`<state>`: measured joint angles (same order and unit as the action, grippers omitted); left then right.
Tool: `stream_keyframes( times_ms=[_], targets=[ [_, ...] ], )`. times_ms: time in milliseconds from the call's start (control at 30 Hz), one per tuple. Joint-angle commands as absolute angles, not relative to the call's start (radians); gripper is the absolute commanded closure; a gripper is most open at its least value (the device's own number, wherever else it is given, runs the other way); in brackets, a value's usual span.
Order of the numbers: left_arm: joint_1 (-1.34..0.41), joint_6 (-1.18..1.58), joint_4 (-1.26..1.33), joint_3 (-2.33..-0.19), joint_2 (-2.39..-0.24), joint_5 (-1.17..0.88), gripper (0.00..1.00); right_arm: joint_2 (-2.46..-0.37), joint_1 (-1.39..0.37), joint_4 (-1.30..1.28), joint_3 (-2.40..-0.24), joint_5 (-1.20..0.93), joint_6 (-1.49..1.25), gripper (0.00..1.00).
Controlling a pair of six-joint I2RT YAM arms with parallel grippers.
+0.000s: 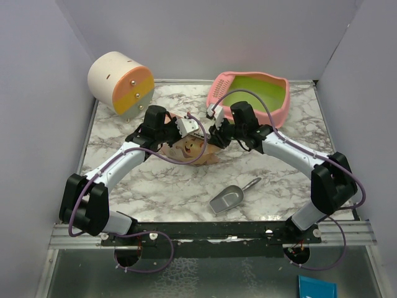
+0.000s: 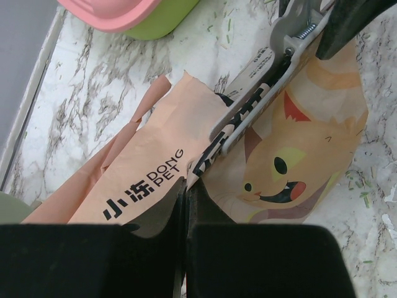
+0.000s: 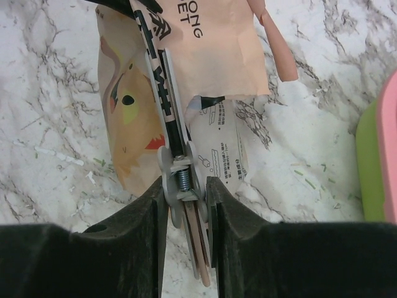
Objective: Fill the litter box with clean litter
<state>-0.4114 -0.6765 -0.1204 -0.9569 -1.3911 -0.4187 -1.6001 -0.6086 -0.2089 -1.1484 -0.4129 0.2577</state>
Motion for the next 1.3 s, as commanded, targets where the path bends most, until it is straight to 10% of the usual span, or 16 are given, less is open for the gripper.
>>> stream_keyframes(
  times_ms=[0, 200, 400, 1033, 1267],
  targets=[
    [-0.417, -0.682, 0.017, -0.979, -1.341, -0.509, 1.00, -1.574, -0.615, -0.164, -1.150, -0.429, 0.242, 0.75],
    [-0.417, -0.677, 0.015, -0.979, -1.345, -0.514, 1.00, -1.544, -0.615, -0.148, -1.135, -0.426, 0.238, 0.72],
    [-0.417, -0.677, 0.015, -0.977, -1.345, -0.515, 1.00, -1.520, -0.615, -0.133, -1.124, -0.425, 0.232, 0.99],
    [-0.417, -0.635, 0.058, -0.960, -1.339, -0.458, 1.00, -1.155, -0.597, -0.315, -0.938, 0.370, -0.239, 0.99],
    [-0.419, -0.552, 0.119, -0.960, -1.335, -0.394, 0.93, -1.028, -0.574, -0.378, -0.700, 0.357, -0.582, 0.99]
  ],
)
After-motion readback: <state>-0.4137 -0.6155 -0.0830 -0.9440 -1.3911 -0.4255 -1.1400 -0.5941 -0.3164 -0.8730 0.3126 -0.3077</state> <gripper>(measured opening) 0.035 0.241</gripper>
